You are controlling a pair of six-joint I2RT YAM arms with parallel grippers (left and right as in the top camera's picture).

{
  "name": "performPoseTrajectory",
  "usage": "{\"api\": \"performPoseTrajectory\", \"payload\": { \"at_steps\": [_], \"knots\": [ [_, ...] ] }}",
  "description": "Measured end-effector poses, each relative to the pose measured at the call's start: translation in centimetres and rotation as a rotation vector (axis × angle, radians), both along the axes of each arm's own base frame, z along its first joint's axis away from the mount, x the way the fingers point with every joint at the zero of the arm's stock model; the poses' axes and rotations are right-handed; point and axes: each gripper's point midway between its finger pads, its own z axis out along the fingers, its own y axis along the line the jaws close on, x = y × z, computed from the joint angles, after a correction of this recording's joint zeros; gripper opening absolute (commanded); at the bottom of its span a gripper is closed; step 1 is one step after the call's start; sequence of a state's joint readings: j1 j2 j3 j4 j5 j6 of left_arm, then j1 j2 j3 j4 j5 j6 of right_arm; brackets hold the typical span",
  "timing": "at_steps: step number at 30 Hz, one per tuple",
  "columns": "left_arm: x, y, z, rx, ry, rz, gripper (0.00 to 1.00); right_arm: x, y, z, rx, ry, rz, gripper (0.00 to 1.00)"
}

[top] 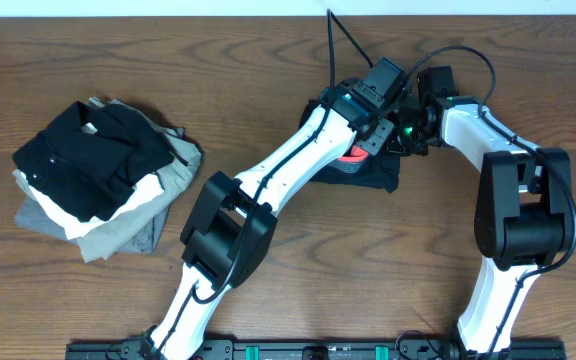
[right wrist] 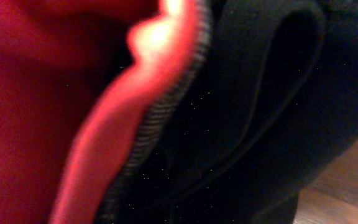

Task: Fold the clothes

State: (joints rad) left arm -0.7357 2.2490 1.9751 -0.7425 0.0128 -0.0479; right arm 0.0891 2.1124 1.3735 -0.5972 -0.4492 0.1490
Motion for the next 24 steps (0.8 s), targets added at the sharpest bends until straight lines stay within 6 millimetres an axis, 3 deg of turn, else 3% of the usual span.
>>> {"api": "performPoseTrajectory", "payload": {
  "at_steps": [6,9,14,19,22,24],
  "knots": [
    [-0.4,0.1,-0.2,0.006,0.016,-0.004,0.58,-0.3,-0.1,0.0,0.004,0.015,-0.002,0.01],
    [-0.7,0.1,-0.3,0.015,0.023,-0.012,0.70,-0.3,-0.4,0.1,0.008,0.017,-0.010,0.02],
    [-1.1,0.2,0.1,0.014,0.035,-0.013,0.79,-1.0,-2.9,0.5,-0.008,0.037,-0.066,0.06],
    [-1.3,1.8,3.9,-0.012,0.013,0.008,0.86,-0.8,-5.5,2.2,-0.046,0.008,-0.127,0.16],
    [-0.9,4.0,7.6,-0.042,-0.017,0.051,0.87,-0.3,-6.1,4.4,-0.050,-0.048,-0.138,0.27],
    [-0.5,6.2,9.4,-0.051,-0.022,0.099,0.85,-0.1,-6.0,5.9,-0.046,-0.087,-0.129,0.27]
  ]
}}
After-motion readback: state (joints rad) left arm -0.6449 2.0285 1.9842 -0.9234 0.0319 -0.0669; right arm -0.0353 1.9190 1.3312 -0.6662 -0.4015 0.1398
